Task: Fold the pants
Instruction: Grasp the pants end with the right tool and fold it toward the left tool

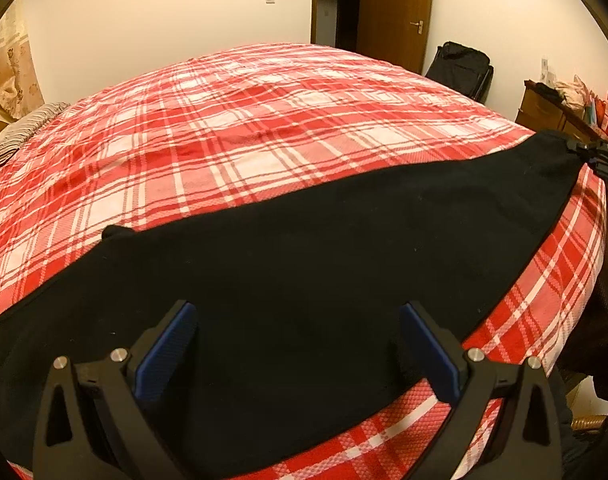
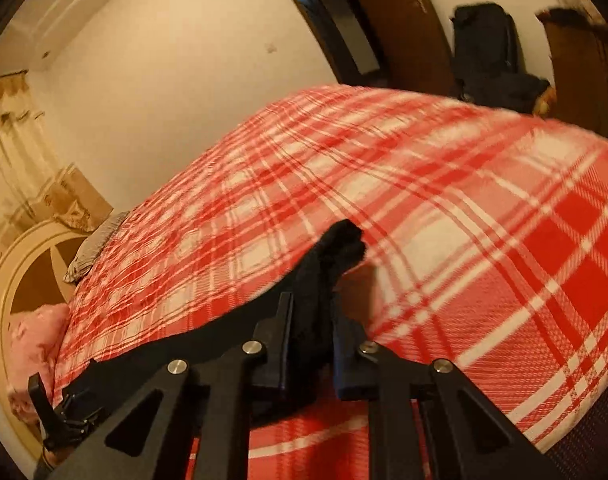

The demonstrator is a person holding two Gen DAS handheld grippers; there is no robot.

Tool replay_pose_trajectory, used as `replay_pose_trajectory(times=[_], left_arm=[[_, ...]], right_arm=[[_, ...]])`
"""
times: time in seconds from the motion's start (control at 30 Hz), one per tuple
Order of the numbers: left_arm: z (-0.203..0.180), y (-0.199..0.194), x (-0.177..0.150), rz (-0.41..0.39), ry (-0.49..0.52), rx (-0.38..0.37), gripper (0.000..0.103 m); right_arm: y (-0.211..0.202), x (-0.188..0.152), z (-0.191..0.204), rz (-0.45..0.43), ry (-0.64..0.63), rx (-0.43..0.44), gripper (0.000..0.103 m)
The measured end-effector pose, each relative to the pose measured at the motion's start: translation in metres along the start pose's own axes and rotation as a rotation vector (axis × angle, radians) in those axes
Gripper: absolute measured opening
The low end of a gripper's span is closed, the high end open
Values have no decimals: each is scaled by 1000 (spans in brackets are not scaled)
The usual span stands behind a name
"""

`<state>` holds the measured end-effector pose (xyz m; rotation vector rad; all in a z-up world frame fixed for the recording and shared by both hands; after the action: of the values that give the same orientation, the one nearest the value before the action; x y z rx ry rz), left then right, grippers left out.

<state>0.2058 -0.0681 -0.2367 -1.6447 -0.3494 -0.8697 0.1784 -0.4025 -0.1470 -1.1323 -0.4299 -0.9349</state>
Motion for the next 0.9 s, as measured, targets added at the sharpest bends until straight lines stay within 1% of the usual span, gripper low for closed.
replay_pose_trajectory(times=[0.17, 0.33, 0.6, 0.9], left_arm=[[1, -2, 0, -4, -14, -9, 103], [2, -3, 2, -7, -31, -18, 103], [1, -5, 1, -10, -36, -38, 103], [4, -6, -1, -12, -51, -56, 103]], right_arm=[[-3, 2, 35, -14, -93, 19, 16], [-3, -7, 78, -12, -186, 64, 16], [14, -30, 138, 38, -290, 147, 15], [39, -60, 183, 105, -353, 211, 15]])
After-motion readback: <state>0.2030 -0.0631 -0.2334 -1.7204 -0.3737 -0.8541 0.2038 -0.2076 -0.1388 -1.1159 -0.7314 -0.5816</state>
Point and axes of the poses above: each gripper's, at about its wrist camera, not at the fingertips, and y roughly the way its jaws point, z to its left, x to its top, the point moved 9 cm from there along y, roughly the way its jaws point, and after that the axes turned 3 degrees about -z, right-handed, at the moved point
